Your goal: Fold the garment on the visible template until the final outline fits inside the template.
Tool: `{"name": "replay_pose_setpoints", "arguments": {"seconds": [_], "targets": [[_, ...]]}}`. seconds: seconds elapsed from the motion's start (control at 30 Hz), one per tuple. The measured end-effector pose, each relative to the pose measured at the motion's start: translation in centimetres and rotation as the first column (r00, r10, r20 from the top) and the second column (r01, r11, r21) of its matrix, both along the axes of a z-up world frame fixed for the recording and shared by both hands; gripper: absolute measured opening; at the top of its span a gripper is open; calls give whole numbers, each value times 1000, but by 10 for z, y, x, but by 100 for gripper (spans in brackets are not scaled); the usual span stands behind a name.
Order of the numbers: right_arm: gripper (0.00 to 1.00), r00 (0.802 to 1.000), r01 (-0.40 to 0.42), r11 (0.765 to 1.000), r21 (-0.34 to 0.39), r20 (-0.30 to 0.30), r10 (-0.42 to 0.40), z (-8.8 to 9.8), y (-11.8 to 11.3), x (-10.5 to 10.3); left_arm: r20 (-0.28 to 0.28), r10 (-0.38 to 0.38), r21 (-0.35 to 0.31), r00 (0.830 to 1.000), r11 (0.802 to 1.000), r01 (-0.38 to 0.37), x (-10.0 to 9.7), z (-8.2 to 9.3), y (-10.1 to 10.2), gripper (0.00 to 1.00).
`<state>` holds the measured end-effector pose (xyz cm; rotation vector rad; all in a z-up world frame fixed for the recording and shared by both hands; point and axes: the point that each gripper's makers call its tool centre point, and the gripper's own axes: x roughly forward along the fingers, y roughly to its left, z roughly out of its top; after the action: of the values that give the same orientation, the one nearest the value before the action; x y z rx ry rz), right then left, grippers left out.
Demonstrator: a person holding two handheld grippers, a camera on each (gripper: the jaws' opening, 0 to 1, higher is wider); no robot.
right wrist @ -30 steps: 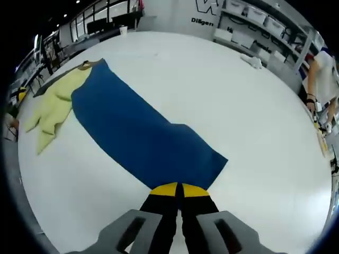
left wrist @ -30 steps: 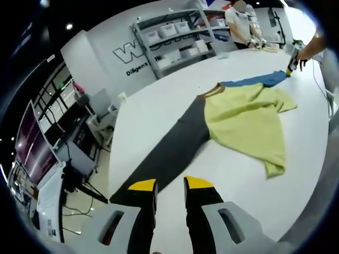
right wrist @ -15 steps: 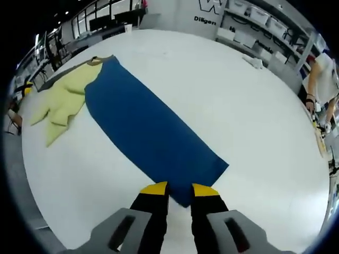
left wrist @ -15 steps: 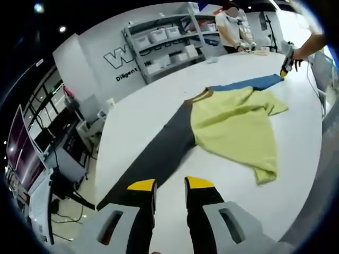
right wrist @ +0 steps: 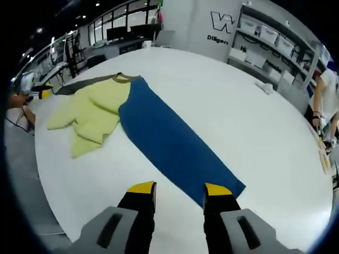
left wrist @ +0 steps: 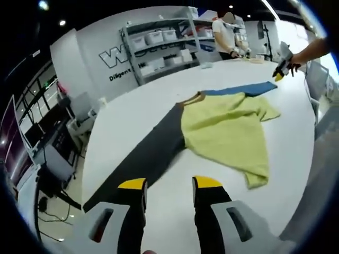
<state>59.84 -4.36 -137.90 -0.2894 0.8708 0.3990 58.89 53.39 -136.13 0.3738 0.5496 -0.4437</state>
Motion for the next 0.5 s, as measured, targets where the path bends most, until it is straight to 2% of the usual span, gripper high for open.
{"name": "replay_pose_setpoints", "arguments": {"seconds": [0.2, 0.5], "targets": [[34, 998, -62, 998, 6, 11, 62, 6, 26, -8, -9, -53, 8, 999, 999, 53, -4, -5, -5, 40], [39, 993, -112, 993, 23, 33, 111, 13, 44, -12, -34, -104, -7, 994, 995, 103, -10, -8, -9, 50]]}}
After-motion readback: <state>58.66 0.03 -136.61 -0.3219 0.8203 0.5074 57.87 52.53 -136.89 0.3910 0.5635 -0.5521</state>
